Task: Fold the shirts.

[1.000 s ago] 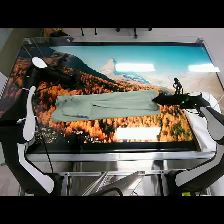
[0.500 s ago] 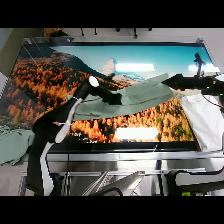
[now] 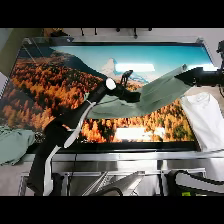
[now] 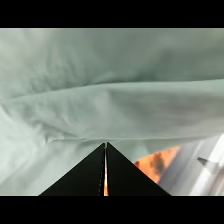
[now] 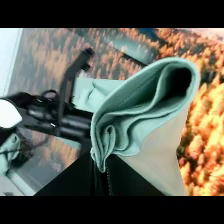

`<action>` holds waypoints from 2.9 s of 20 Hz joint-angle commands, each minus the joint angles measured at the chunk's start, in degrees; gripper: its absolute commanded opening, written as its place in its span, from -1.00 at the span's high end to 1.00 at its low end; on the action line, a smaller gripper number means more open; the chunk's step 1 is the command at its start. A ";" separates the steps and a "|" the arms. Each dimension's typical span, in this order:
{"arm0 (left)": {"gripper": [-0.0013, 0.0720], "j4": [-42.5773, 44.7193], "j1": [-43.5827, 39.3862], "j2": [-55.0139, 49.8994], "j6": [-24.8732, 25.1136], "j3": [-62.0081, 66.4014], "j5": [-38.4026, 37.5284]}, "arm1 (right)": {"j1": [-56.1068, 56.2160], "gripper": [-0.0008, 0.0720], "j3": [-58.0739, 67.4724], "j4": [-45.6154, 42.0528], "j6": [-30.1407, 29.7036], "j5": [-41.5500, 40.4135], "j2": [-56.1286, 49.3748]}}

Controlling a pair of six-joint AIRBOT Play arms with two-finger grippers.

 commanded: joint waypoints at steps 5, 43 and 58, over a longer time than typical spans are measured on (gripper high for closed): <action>0.93 0.09 22.97 24.83 2.82 -3.85 -19.32 | 9.99 0.92 0.02 7.56 0.74 -5.75 -0.13; 0.93 0.07 46.60 47.28 12.26 -35.91 -21.68 | 27.78 -0.83 3.06 -15.15 7.65 -15.93 -31.85; 0.93 0.13 46.60 47.28 12.26 -35.91 -21.38 | 24.50 0.91 15.76 2.54 -1.33 -13.77 -18.62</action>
